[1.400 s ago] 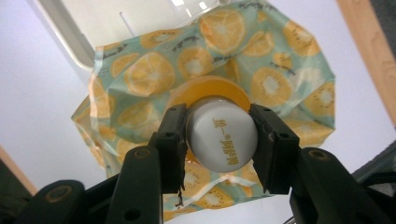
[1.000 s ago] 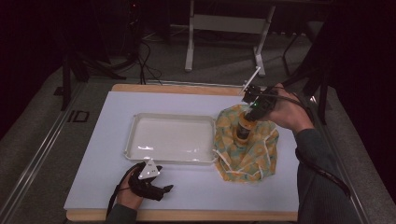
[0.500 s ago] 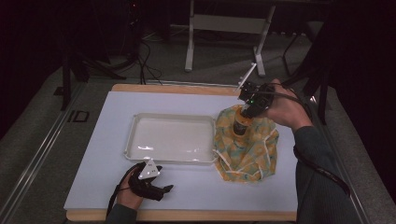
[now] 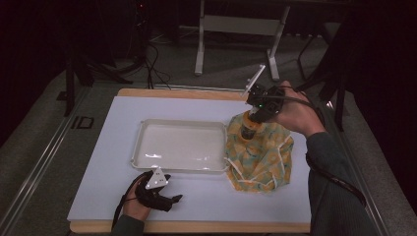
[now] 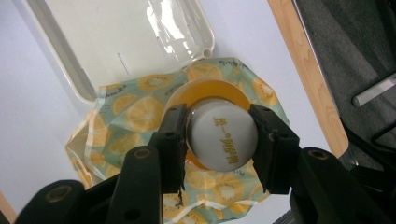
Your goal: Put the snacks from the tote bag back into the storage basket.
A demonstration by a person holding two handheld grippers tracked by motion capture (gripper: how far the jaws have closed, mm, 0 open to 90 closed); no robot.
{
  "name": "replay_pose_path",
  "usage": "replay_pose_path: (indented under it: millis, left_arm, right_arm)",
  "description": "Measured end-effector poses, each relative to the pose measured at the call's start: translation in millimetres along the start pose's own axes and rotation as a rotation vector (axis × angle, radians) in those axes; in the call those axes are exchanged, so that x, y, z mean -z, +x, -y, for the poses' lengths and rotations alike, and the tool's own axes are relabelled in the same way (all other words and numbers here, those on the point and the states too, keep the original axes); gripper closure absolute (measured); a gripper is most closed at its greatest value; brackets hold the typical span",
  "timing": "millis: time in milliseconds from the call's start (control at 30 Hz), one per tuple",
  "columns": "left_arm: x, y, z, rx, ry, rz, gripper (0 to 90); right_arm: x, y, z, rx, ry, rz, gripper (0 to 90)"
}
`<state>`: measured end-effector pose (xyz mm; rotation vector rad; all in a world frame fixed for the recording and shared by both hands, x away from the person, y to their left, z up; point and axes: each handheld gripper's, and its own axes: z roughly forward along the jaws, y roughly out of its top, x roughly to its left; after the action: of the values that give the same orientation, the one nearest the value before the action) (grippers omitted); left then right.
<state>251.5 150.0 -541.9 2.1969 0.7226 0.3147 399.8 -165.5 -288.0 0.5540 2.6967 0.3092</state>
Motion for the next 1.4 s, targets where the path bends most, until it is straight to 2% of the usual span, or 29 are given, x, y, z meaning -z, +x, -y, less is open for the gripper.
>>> replay_pose_path:
  millis: [833,1400]
  left_arm:
    - [1.3,-0.8,0.6,0.003,-0.016,-0.017,18.6]
    - [3.6,-0.1,1.2,0.006,-0.042,-0.030,18.6]
  right_arm:
    - [13.1,14.7,-19.9,0.057,-0.037,-0.011,58.7]
    - [11.7,23.1,-31.4,0.100,-0.048,-0.032,58.7]
